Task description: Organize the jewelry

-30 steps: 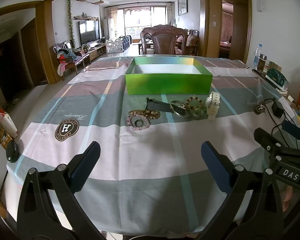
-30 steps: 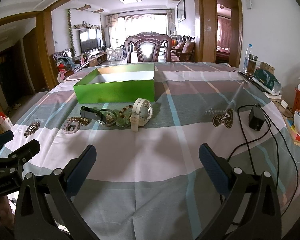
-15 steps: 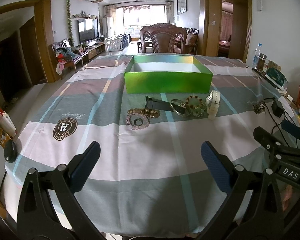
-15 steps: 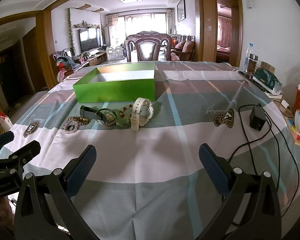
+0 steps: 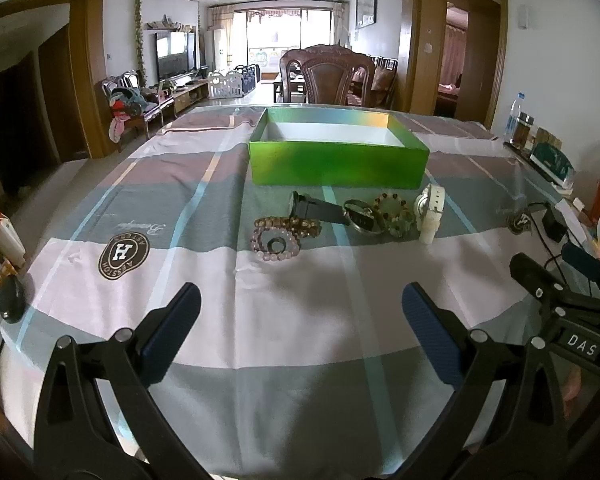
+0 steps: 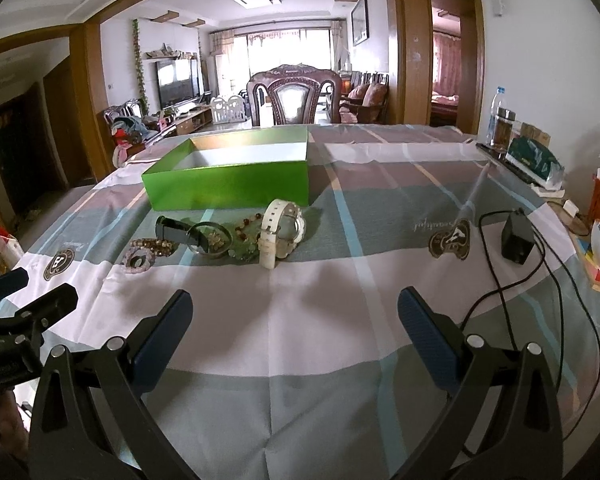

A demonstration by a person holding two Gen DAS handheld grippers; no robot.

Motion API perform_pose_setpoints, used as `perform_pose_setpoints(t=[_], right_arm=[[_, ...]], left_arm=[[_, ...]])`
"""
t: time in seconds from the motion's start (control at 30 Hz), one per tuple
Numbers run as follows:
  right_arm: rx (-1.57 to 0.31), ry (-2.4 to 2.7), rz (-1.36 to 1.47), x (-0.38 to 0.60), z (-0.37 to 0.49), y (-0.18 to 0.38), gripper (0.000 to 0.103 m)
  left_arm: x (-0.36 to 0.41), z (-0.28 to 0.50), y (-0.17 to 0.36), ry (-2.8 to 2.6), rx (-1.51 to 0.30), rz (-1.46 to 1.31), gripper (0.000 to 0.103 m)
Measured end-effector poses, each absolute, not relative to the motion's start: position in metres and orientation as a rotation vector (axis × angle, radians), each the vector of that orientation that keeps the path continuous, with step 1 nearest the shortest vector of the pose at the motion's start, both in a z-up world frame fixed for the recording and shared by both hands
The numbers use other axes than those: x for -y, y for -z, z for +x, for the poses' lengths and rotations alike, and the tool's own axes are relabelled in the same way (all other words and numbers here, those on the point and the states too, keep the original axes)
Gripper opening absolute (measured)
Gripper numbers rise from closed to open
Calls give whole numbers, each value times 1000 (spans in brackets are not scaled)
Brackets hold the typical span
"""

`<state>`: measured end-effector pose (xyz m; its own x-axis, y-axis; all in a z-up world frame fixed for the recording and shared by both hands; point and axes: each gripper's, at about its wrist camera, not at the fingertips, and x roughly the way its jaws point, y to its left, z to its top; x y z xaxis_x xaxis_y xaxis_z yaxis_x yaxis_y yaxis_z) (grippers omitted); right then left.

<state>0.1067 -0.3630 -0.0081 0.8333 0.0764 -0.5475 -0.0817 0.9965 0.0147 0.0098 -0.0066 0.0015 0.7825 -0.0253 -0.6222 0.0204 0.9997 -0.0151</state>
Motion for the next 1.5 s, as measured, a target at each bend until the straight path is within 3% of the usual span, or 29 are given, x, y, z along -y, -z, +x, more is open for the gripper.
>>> perform_pose_setpoints(t=[0.2, 0.37, 0.77, 0.97, 1.07, 1.13, 1.27, 1.37, 1.5], right_arm=[[-421, -84, -18, 358, 99, -7, 100], [-595, -81, -19, 352, 141, 7, 100], [-662, -91, -28, 339, 206, 27, 100], [-732, -88, -34, 336, 243, 47, 86], [-780, -105, -23, 340, 256, 57, 55], [-800, -120, -15, 345, 262, 62, 24], [-763, -158, 14, 355, 257, 56, 22], [-734, -180, 26, 360, 253, 49, 22], [-735, -218, 39, 364, 249, 44, 22]], left_arm=[[-6, 21, -6, 32, -639, -49, 100], [-13, 30, -9, 79, -559, -63, 100], [-9, 88, 10, 76, -682, 30, 100], [2, 115, 18, 118, -731, 22, 100], [8, 129, 25, 134, -760, 11, 98], [13, 137, 28, 156, -779, 0, 94], [23, 150, 38, 194, -812, -22, 87], [32, 161, 46, 228, -851, -43, 74], [38, 174, 58, 254, -892, -89, 49]])
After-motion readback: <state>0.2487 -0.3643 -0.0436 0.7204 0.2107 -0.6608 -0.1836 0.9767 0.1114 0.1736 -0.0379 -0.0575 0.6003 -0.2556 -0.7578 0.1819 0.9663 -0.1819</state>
